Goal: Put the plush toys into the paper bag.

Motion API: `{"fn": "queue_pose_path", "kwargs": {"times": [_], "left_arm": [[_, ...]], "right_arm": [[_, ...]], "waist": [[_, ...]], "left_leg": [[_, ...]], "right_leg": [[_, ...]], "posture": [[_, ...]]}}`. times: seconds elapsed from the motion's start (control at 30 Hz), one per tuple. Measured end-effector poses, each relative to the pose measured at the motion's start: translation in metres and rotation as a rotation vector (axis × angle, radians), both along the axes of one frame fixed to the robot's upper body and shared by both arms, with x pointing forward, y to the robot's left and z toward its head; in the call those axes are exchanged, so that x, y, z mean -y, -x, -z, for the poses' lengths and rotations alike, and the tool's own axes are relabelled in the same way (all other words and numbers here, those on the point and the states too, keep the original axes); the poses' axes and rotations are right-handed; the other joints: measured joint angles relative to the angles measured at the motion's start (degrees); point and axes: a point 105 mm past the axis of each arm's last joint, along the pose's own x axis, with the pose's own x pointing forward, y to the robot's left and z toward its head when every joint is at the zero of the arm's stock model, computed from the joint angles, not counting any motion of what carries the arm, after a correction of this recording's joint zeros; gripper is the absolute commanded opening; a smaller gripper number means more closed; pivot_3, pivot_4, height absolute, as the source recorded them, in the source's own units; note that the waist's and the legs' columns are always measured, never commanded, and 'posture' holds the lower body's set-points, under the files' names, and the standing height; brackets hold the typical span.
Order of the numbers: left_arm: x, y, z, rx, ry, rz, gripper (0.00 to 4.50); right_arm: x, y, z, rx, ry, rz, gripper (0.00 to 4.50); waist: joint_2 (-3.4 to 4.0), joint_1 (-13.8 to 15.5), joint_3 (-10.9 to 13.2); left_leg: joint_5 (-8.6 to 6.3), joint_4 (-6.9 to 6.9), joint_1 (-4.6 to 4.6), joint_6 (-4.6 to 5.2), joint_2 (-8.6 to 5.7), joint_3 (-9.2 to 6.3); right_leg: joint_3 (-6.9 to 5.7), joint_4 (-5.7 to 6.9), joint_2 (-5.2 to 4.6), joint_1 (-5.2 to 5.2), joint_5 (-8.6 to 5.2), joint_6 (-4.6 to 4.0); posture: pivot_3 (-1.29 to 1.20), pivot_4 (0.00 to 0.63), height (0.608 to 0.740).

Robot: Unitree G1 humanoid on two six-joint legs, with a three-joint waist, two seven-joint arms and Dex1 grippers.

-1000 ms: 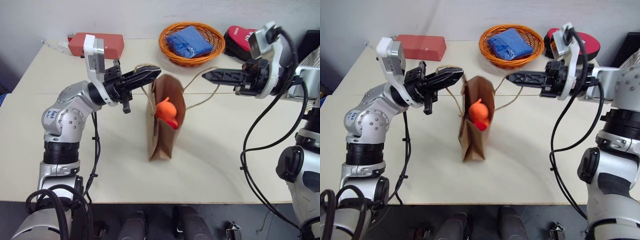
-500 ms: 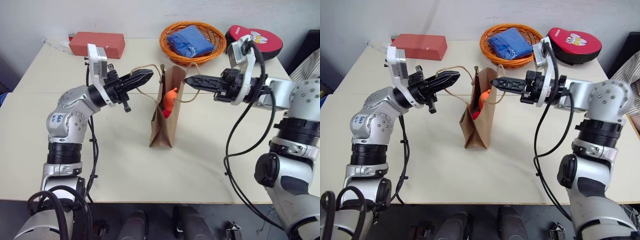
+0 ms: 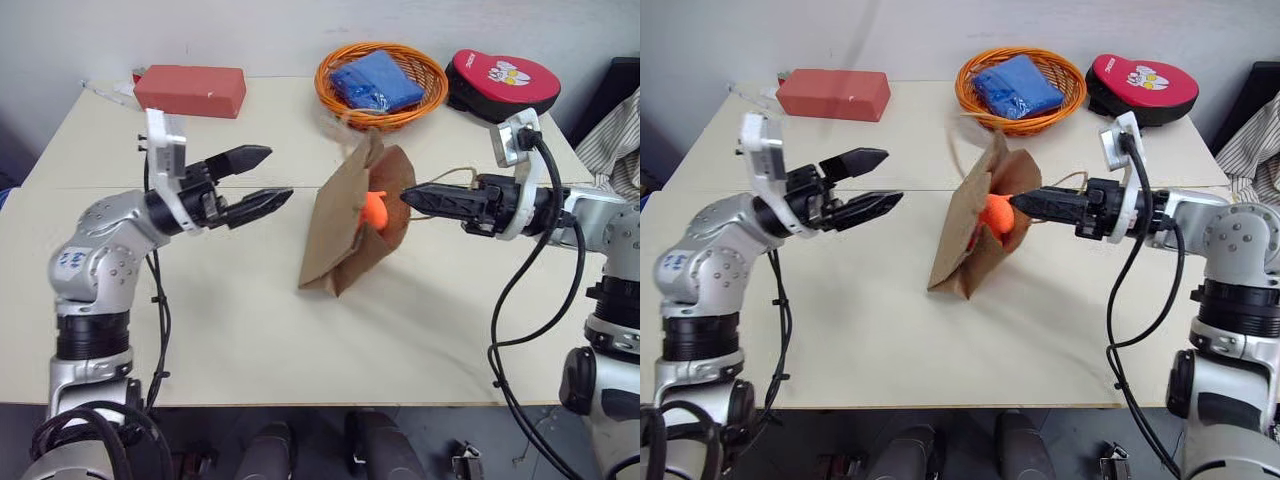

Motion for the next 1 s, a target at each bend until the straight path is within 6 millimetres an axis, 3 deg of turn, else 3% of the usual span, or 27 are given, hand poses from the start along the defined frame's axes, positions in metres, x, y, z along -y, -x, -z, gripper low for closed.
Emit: {"fn": "queue_pose_path", "kwargs": {"times": [0.2, 0.4, 0.67, 0.83, 1.0], "left_arm": [[-0.013, 0.014, 0.014, -0.07, -0.023, -0.019, 4.48], [-0.01, 0.016, 0.018, -0.08, 0.001, -0.036, 4.48], [-0.005, 0.019, 0.018, -0.067, 0.002, -0.034, 4.48], [-0.006, 0.018, 0.024, -0.081, 0.014, -0.052, 4.48], [-0.002, 0.022, 0.024, -0.065, 0.018, -0.054, 4.48]], "right_arm": [[-0.001, 0.002, -0.001, 0.058, 0.004, -0.029, 4.5], [-0.023, 0.001, -0.012, 0.134, -0.059, -0.079, 4.5], [-0.055, 0.003, -0.058, 0.268, -0.12, -0.165, 4.5], [-0.065, -0.002, -0.049, 0.25, -0.082, -0.176, 4.5], [-0.068, -0.001, -0.029, 0.299, 0.119, -0.233, 4.5]], "waist": [[0.0, 0.1, 0.0], [0.0, 0.2, 0.0], [0.0, -0.1, 0.0], [0.0, 0.1, 0.0], [0.0, 0.1, 0.0]], "left_leg": [[0.0, 0.04, 0.0, 0.0, 0.0, 0.0], [0.0, 0.09, 0.0, 0.0, -0.01, -0.01], [0.0, 0.05, 0.03, -0.01, 0.01, -0.02], [0.0, 0.08, 0.02, 0.0, -0.01, -0.03], [0.0, 0.07, 0.02, 0.0, -0.02, -0.02]], "right_leg": [[0.01, -0.11, -0.01, 0.04, 0.0, 0.0], [-0.02, -0.07, -0.01, 0.05, 0.0, 0.0], [-0.04, -0.02, 0.0, 0.04, 0.0, 0.0], [-0.03, -0.04, -0.02, 0.06, 0.0, 0.0], [-0.03, -0.07, -0.02, 0.06, 0.0, 0.0]], "posture": [[0.0, 0.15, 0.74], [0.0, 0.15, 0.74], [0.0, 0.15, 0.74], [0.0, 0.15, 0.74], [0.0, 0.15, 0.74]]}}
